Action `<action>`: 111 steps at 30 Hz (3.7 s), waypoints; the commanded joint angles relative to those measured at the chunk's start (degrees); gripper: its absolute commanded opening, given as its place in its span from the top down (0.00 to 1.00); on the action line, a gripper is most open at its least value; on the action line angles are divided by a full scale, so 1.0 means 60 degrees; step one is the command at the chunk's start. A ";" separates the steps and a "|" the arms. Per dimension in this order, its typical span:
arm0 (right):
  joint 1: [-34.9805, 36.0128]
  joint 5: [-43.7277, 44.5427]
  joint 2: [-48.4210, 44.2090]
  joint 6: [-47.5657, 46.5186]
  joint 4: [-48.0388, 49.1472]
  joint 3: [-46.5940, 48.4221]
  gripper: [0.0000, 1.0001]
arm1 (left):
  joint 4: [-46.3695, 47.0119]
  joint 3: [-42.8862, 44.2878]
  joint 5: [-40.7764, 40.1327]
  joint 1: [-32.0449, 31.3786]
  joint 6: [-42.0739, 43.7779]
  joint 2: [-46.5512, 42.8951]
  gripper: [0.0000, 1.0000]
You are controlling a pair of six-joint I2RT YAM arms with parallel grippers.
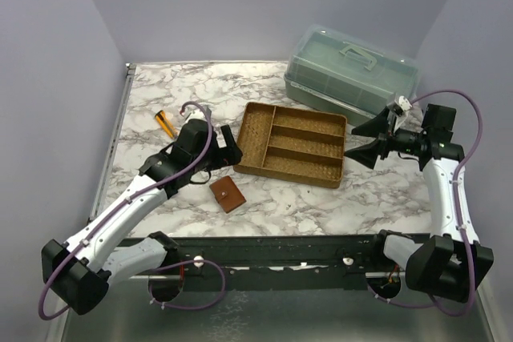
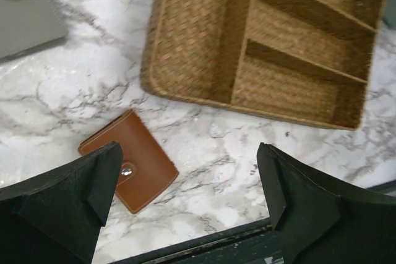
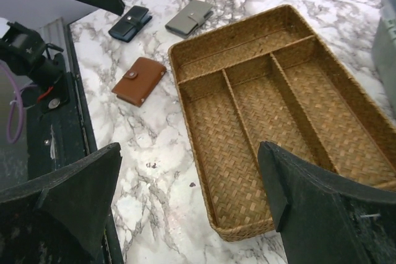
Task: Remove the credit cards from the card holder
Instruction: Open the card holder at the corner of the board.
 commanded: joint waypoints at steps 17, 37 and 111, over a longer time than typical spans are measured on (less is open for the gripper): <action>0.0083 -0.0489 0.0491 -0.0789 -0.0053 -0.0729 0.00 | -0.1917 -0.1619 -0.2152 -0.0561 -0.5707 0.1585 0.12; 0.0078 -0.0248 0.0535 -0.0576 0.0087 -0.0804 0.00 | -0.3323 0.0349 -0.2999 -0.1478 -0.5235 0.5127 0.33; 0.1378 -0.0614 0.0826 -0.0902 -0.0346 -0.0816 0.00 | -0.2722 -0.0457 -0.1737 -0.1479 -0.3412 0.3005 1.00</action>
